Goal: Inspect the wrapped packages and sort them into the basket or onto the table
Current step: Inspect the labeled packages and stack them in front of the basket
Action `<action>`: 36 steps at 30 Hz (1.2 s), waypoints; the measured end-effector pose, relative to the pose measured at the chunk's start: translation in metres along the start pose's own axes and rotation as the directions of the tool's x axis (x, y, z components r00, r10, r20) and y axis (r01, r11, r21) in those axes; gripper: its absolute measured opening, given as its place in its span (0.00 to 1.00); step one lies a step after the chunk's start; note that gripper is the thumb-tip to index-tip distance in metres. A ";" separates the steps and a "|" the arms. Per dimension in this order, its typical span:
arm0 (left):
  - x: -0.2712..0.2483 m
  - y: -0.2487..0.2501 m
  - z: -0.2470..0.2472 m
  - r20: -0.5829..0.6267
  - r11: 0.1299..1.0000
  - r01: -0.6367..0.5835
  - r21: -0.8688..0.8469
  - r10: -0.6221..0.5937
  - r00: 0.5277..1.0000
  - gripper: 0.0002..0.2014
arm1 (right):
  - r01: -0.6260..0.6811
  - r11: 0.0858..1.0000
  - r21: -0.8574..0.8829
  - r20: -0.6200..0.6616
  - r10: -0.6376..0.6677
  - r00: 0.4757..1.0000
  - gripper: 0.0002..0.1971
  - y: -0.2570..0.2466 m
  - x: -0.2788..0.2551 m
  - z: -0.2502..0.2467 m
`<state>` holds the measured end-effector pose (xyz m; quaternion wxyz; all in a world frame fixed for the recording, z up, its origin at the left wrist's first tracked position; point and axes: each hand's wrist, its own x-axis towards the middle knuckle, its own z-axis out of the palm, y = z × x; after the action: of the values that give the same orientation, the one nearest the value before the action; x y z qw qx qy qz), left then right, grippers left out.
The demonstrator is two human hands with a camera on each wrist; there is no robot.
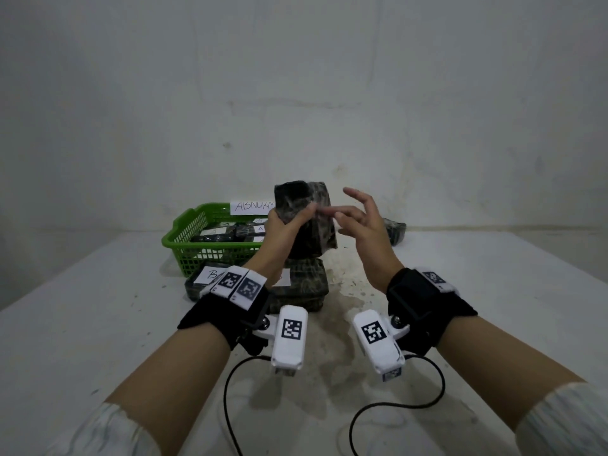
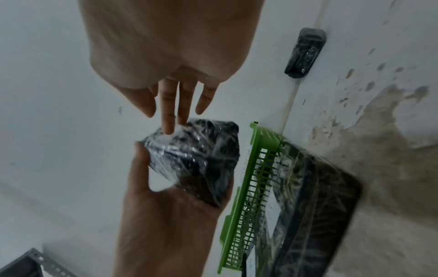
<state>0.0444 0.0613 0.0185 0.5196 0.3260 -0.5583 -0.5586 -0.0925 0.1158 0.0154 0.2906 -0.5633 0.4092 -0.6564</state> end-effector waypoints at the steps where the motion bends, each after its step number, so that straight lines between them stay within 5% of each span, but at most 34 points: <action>1: 0.001 -0.002 -0.003 -0.021 1.000 0.015 0.017 -0.015 1.000 0.41 | -0.007 1.000 0.003 -0.049 0.008 0.999 0.18 -0.001 0.002 -0.001; 5: -0.001 -0.012 -0.005 0.064 0.999 0.044 -0.007 -0.044 0.997 0.25 | -0.128 0.990 -0.055 -0.048 0.126 0.991 0.26 -0.003 0.009 0.000; 11: -0.002 -0.012 0.007 0.093 0.994 0.071 -0.081 -0.064 0.994 0.29 | -0.322 0.942 0.093 0.155 0.306 0.939 0.32 0.009 0.013 0.016; 18: -0.002 -0.010 0.006 0.127 0.997 0.064 -0.038 -0.059 0.990 0.26 | -0.239 0.970 0.036 0.089 0.236 0.968 0.32 0.006 0.011 0.022; 23: -0.001 -0.010 0.003 0.070 0.997 0.054 -0.049 -0.051 0.996 0.45 | -0.278 0.960 -0.016 0.190 0.276 0.942 0.37 0.008 0.010 0.019; 27: -0.004 -0.010 0.006 0.127 1.000 0.027 0.006 -0.028 0.991 0.26 | -0.209 0.977 0.033 0.148 0.202 0.968 0.27 0.008 0.006 0.016; 36: 0.007 -0.003 0.001 0.086 0.984 0.098 -0.150 -0.086 0.993 0.30 | -0.261 0.965 0.040 0.247 0.243 0.938 0.30 0.002 0.007 0.007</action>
<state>0.0410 0.0547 0.0169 0.4941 0.2880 -0.5182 -0.6359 -0.0876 0.1073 0.0175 0.4397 -0.5703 0.4159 -0.5554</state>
